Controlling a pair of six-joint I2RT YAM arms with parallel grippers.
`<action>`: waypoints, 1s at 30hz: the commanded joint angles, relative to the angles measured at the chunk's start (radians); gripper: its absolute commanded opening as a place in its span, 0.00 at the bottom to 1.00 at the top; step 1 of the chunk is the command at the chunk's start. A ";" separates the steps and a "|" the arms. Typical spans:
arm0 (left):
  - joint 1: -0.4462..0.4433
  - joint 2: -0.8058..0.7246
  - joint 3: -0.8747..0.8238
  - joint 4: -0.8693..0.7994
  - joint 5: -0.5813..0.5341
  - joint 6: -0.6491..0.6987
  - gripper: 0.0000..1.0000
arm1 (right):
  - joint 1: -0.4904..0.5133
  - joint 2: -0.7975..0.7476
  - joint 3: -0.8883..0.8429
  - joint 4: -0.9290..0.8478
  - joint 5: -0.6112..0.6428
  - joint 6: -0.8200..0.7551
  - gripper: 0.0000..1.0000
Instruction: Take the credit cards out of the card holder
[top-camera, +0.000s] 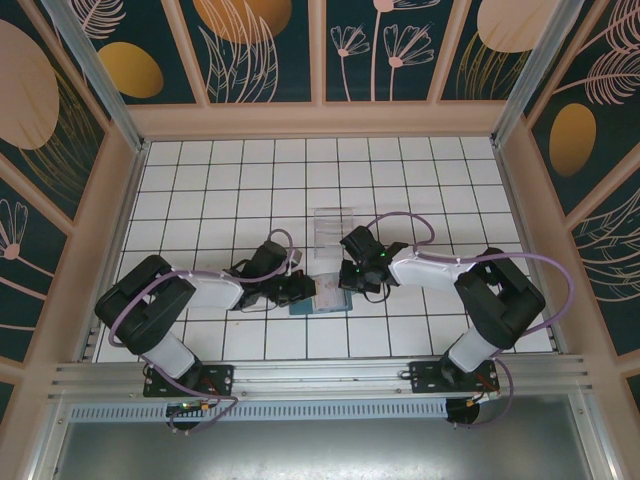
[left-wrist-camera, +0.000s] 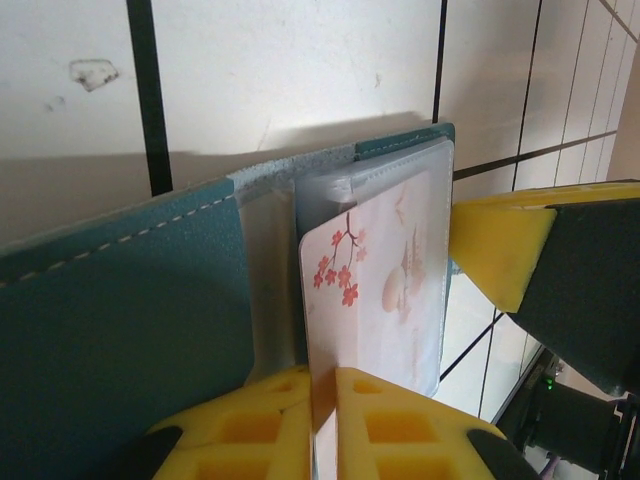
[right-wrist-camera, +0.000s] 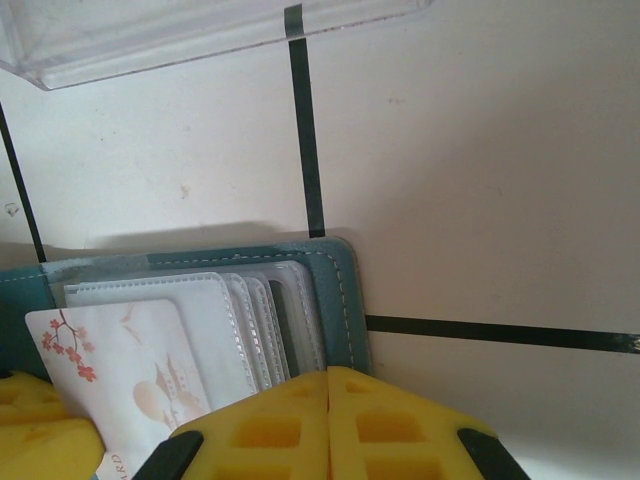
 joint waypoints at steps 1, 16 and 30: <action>0.010 -0.032 -0.034 -0.004 0.015 0.014 0.12 | -0.002 0.016 0.010 -0.053 0.066 0.000 0.08; 0.026 -0.064 -0.055 0.013 0.015 0.028 0.20 | -0.001 0.014 0.018 -0.065 0.066 -0.002 0.07; 0.054 0.011 -0.124 0.260 0.108 -0.044 0.28 | 0.006 -0.002 0.026 -0.057 0.048 0.005 0.08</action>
